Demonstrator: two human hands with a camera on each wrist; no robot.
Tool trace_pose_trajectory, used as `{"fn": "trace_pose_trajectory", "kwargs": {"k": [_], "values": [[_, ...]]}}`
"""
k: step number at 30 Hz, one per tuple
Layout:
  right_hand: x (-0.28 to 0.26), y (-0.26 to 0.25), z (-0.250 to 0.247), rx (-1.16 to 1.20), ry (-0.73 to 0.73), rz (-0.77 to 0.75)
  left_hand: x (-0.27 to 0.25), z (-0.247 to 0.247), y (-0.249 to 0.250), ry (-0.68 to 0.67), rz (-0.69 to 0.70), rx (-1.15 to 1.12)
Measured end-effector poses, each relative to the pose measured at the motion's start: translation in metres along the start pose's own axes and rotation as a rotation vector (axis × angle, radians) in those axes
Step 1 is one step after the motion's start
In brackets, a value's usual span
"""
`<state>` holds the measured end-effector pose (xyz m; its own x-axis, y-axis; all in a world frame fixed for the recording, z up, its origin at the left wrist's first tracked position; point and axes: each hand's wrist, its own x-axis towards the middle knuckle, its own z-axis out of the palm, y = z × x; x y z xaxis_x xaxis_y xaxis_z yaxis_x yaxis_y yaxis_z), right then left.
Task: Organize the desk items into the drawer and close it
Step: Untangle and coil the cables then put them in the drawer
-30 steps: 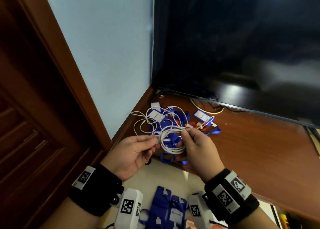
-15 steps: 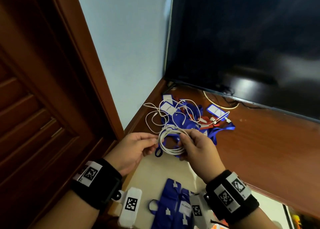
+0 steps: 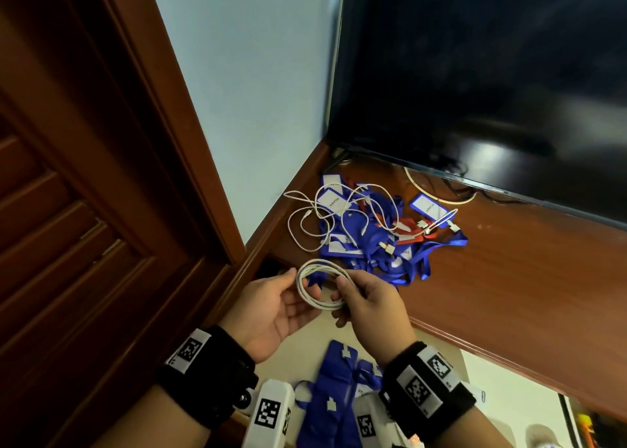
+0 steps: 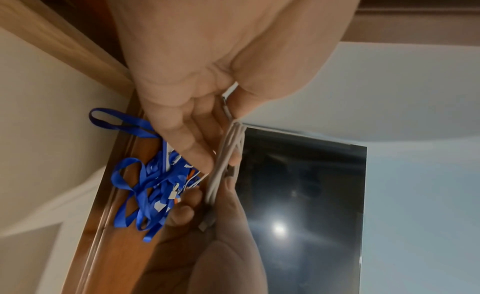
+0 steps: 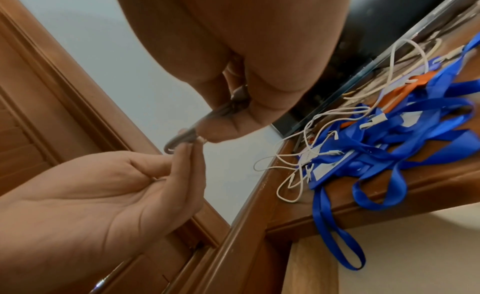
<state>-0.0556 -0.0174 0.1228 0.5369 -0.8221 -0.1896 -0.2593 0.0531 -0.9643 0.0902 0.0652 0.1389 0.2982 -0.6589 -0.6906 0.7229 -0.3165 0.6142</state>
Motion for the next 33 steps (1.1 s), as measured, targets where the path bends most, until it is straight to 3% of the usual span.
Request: {"fn": "trace_pose_trajectory", "kwargs": {"k": [9,13,16,20,25,28,33], "values": [[-0.002,0.003,0.003,-0.079,0.014,-0.059,0.004,0.003,-0.011,0.101,0.062,0.075],[-0.002,-0.001,-0.003,-0.108,0.017,-0.096,0.005,0.002,-0.013,0.063,0.163,0.135],[-0.002,-0.002,-0.008,-0.110,-0.006,-0.108,0.001,0.007,-0.014,0.064,0.302,0.324],[-0.002,-0.008,-0.015,0.056,-0.103,-0.067,0.005,0.008,-0.015,0.059,0.449,0.370],[0.000,-0.017,-0.032,0.210,-0.229,-0.033,0.008,0.010,-0.013,-0.053,0.420,0.251],[0.002,-0.020,-0.044,0.061,-0.203,-0.108,0.007,0.014,-0.008,-0.145,0.376,0.149],[0.010,-0.016,-0.063,-0.413,-0.010,-0.270,0.006,0.019,-0.003,-0.269,0.400,0.121]]}}
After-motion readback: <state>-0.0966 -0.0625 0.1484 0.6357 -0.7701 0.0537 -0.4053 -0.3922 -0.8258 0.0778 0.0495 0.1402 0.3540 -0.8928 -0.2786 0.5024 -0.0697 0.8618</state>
